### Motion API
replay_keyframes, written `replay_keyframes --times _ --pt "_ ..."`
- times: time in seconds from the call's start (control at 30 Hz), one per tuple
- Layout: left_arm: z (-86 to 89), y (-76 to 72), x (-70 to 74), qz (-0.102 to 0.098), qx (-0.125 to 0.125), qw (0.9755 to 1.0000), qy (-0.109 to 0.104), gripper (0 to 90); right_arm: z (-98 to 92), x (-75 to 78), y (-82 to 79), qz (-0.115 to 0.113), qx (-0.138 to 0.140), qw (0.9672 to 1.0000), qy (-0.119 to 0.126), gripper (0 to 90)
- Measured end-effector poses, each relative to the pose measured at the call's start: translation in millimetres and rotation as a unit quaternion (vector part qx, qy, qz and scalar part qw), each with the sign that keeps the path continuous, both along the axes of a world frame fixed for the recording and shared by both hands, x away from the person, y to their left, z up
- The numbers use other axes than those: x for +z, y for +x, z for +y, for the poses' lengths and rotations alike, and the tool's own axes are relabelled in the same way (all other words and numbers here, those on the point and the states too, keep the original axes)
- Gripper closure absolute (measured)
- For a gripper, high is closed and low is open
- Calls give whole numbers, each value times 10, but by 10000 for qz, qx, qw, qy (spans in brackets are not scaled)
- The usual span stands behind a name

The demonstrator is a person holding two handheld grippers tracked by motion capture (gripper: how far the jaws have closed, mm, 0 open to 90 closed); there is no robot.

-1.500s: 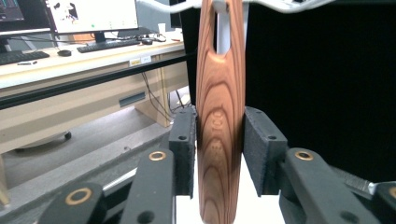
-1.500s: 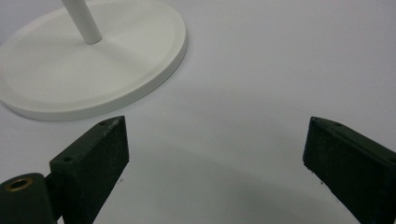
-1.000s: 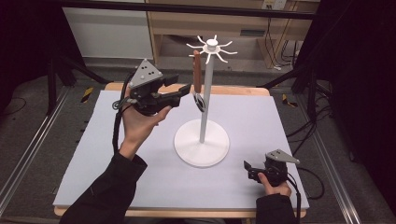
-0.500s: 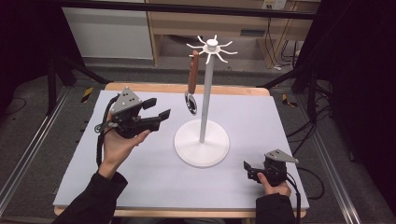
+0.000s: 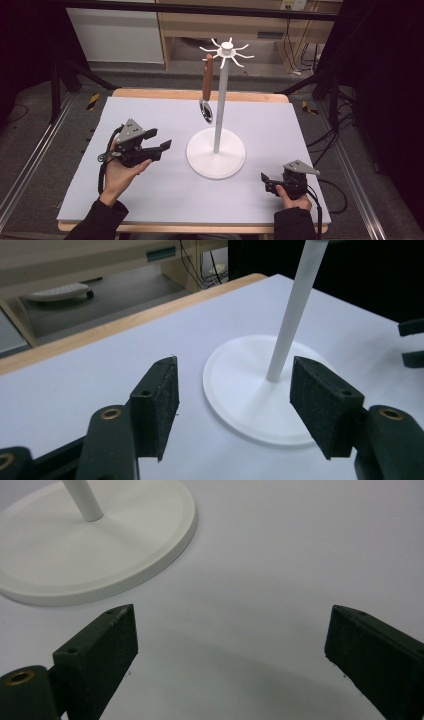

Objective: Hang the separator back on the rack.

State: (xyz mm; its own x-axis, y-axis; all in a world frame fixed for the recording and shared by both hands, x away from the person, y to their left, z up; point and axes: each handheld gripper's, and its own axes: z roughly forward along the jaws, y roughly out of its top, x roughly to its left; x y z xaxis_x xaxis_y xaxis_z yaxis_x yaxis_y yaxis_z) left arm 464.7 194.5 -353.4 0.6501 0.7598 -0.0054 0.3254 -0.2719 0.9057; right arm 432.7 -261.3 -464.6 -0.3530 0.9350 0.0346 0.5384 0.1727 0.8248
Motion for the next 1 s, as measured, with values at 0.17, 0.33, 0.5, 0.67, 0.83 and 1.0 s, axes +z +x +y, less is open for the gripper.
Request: replay_keyframes --times 0.17,0.33,0.5,0.67,0.83,1.0 --pt "148 -24 -225 182 140 9997 85 352 5 0 -4 27 -7 10000 19 73" --pt "291 -40 -415 347 291 9989 129 342 8 -11 4 34 -16 10000 -13 74" --pt "460 -27 -637 517 483 9972 235 325 -2 -11 5 39 -53 10000 -29 73" --pt "608 -31 -792 657 675 9953 241 315 -16 -23 16 54 -62 10000 -48 73" --pt "812 -44 -950 778 905 9926 207 308 -51 -49 33 138 -137 9998 -58 73" --pt "934 -51 -1045 866 1053 9901 332 302 -85 -54 34 178 -155 9997 -25 73"
